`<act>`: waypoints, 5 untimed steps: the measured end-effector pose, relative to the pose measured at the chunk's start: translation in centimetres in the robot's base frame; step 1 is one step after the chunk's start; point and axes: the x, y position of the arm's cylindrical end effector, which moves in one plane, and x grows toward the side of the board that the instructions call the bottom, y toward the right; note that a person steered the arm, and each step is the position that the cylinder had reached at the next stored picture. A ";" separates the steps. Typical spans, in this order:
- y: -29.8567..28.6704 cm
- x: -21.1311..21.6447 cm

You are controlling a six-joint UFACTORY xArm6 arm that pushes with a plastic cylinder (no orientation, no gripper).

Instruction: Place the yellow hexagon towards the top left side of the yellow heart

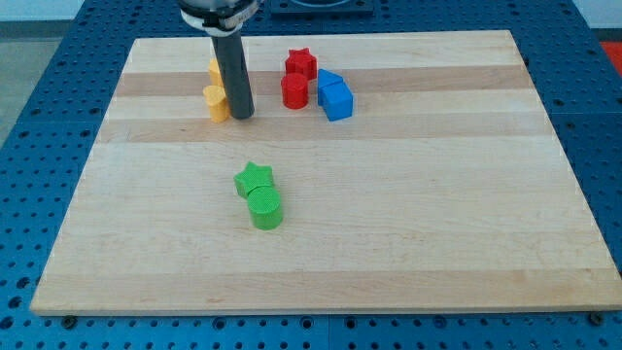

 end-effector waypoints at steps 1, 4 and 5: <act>1.1 -0.9; -2.3 -11.6; -3.2 -6.1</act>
